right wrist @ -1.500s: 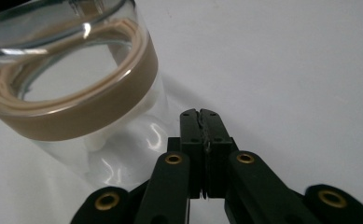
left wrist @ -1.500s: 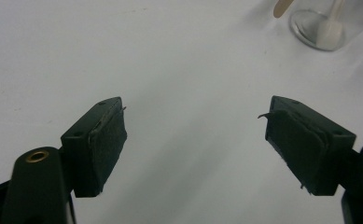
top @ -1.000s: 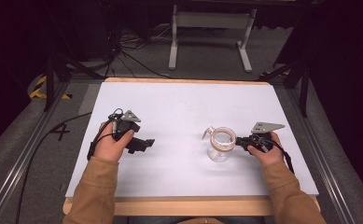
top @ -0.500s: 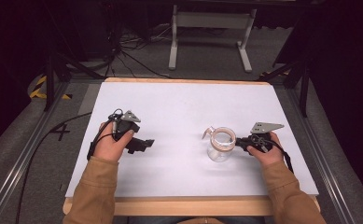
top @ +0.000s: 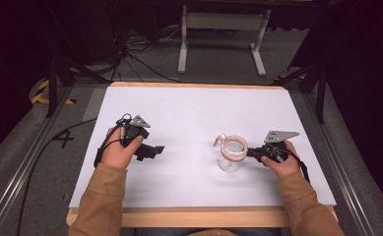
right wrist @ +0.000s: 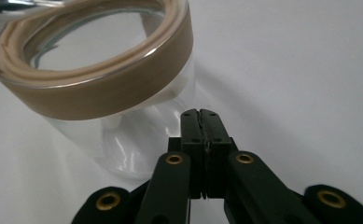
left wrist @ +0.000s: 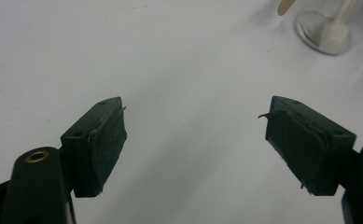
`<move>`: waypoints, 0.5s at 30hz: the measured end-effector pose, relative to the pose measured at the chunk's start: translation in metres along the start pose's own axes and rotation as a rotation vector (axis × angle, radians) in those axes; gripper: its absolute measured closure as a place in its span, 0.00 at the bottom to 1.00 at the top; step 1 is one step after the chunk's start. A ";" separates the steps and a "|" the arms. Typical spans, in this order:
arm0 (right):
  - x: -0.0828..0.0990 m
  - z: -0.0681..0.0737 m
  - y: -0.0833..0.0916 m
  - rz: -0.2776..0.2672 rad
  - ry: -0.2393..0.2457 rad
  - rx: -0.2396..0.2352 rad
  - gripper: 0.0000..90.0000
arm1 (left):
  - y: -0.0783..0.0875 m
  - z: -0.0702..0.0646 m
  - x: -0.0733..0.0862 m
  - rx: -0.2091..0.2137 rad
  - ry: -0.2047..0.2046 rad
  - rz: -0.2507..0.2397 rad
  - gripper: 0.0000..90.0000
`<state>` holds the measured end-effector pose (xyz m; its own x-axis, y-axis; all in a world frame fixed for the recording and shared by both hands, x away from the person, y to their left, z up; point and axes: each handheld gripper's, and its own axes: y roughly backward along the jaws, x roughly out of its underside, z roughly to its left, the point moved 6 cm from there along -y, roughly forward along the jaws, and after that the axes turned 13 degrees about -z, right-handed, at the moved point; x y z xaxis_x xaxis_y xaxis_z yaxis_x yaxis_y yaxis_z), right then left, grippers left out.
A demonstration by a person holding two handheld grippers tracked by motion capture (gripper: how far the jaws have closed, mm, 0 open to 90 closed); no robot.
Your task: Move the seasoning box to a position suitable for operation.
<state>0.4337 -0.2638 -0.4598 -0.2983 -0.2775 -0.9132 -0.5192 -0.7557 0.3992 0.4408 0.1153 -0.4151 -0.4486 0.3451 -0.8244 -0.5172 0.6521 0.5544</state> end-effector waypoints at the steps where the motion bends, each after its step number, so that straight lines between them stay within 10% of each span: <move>1: 0.000 0.002 0.000 0.004 0.004 -0.001 1.00 | -0.001 0.000 -0.001 -0.001 0.002 -0.006 0.23; 15: 0.001 0.026 0.003 0.052 0.060 -0.060 1.00 | -0.012 -0.002 -0.010 0.021 -0.007 -0.012 0.23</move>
<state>0.4110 -0.2514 -0.4574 -0.2742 -0.3514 -0.8952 -0.4544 -0.7730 0.4427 0.4499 0.1021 -0.4131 -0.4376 0.3417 -0.8317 -0.5072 0.6700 0.5421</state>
